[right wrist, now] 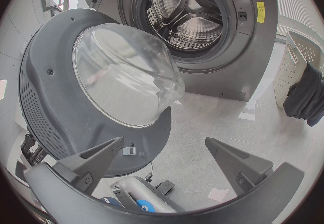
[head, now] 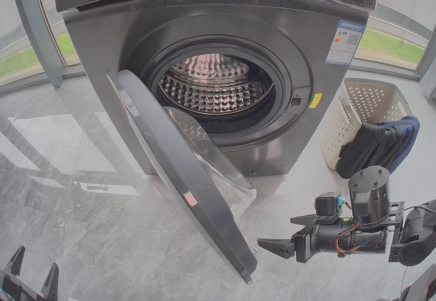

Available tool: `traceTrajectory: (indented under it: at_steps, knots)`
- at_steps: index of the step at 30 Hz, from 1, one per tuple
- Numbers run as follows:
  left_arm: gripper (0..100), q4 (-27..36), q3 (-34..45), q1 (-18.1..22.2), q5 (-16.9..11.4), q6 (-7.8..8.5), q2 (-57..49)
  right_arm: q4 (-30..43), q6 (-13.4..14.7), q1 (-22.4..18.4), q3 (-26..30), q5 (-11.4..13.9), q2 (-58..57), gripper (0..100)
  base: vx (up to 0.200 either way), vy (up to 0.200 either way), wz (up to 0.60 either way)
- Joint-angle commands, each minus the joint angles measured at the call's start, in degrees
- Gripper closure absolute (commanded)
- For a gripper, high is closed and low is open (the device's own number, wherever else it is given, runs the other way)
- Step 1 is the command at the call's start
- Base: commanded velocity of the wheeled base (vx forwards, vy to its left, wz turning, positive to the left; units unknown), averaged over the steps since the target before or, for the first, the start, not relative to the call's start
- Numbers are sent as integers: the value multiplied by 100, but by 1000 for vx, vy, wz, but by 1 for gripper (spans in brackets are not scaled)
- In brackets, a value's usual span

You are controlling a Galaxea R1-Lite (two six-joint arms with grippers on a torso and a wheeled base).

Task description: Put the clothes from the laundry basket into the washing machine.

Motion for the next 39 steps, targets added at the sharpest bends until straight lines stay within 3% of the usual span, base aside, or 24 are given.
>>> traceTrajectory:
  at_steps: [1,2,4,7,12,21,33,39]
  knots:
    - [0,2,84,0,-2,3,-16,4,-10,-157,101,-9,-243,0,0,0,0]
    - [0,2,84,-9,-2,3,-7,21,-62,-790,-277,-193,-164,0,0,0,0]
    - [0,2,84,-9,-2,3,-7,39,-62,-825,-365,-220,-94,0,0,0,0]
    - [0,2,84,-9,-2,-6,-7,4,-53,-1124,-928,-246,539,0,0,0,0]
    - [0,2,84,-9,-2,3,-7,4,-36,-1212,-1499,-255,1093,0,0,0,0]
    - [0,2,84,-9,-2,-6,-7,12,-62,-957,-1754,-334,1497,0,0,0,0]
    - [0,2,84,-9,-2,-6,-7,-5,-10,-140,-1710,-378,1409,0,0,0,0]
    - [0,2,84,-9,-2,-6,-7,-5,-1,-210,-1903,-422,1462,0,0,0,0]
